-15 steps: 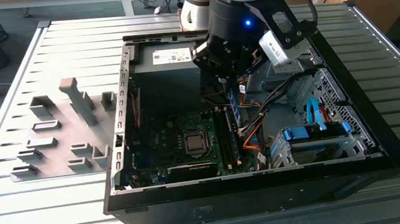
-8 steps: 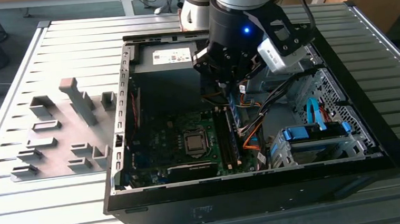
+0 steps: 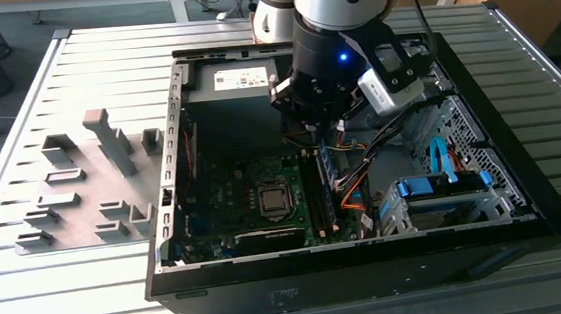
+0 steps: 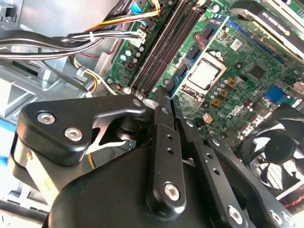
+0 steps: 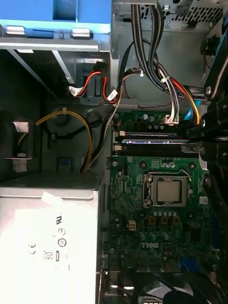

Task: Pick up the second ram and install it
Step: 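Insert the second ram into the second slot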

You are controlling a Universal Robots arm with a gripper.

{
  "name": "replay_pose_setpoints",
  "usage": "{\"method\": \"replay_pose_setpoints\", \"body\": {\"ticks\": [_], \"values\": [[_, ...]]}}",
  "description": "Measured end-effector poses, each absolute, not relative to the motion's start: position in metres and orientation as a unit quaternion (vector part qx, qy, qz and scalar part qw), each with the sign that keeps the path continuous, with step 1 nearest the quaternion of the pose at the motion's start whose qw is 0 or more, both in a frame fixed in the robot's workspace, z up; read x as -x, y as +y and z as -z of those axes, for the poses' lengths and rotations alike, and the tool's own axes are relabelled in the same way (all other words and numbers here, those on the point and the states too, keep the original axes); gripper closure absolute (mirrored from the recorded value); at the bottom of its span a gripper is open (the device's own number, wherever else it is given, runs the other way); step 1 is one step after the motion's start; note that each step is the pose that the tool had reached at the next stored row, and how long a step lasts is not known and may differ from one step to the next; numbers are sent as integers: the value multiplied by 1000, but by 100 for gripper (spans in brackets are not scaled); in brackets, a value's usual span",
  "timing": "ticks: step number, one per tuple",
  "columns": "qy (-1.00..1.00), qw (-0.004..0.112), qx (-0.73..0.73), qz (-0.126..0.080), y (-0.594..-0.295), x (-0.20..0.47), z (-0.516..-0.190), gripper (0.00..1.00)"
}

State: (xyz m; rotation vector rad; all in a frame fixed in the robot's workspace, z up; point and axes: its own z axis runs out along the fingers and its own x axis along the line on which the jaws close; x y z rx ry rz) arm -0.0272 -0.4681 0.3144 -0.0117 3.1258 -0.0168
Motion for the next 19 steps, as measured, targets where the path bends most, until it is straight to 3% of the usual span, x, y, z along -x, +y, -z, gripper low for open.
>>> {"method": "replay_pose_setpoints", "body": {"ticks": [12, 19], "values": [[999, 7, -33, 5, -469, 27, -294, 86], [1000, -1, -14, 6, -469, 27, -287, 86]]}}
